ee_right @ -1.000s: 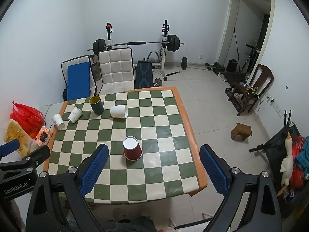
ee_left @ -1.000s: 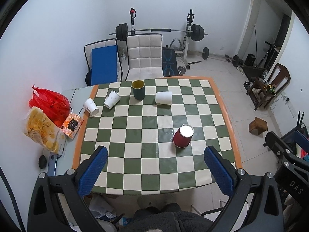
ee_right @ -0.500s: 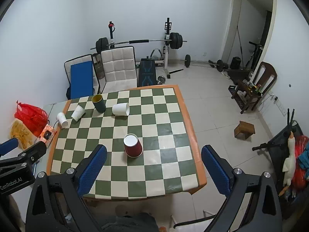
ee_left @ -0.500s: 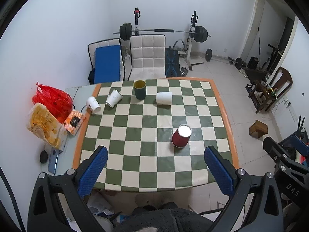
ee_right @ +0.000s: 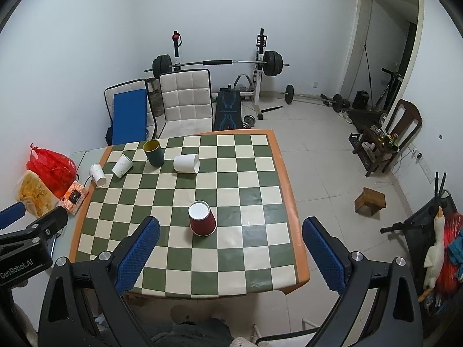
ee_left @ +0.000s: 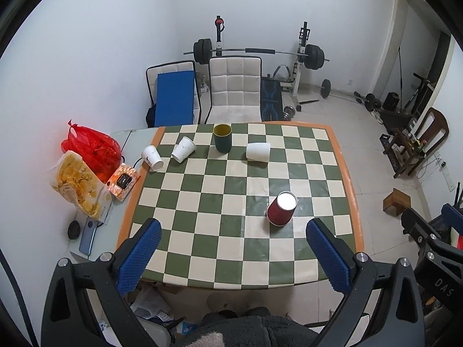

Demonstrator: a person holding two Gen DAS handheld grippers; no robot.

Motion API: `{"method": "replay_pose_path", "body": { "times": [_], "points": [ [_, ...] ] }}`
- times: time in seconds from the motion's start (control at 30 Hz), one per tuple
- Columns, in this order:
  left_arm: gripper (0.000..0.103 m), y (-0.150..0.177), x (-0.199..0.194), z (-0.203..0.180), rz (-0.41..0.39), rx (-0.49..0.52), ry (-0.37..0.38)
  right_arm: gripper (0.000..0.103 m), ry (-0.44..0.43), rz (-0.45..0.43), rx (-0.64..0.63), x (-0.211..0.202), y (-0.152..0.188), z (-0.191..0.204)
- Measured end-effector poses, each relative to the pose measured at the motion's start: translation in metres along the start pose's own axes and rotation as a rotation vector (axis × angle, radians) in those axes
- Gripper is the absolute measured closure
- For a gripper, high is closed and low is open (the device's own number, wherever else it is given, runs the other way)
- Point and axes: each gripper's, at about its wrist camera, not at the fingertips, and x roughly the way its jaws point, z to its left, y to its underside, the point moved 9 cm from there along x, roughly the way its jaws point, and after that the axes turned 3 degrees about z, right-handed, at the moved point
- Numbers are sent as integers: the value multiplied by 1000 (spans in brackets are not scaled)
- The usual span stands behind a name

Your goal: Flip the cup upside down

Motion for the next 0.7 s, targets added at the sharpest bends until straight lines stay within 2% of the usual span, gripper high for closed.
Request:
{"method": "replay_pose_path", "body": {
  "times": [0.7],
  "points": [
    [0,4,1,0,15,0,-13,2,-26,9,-17,4,4,-2]
  ]
}}
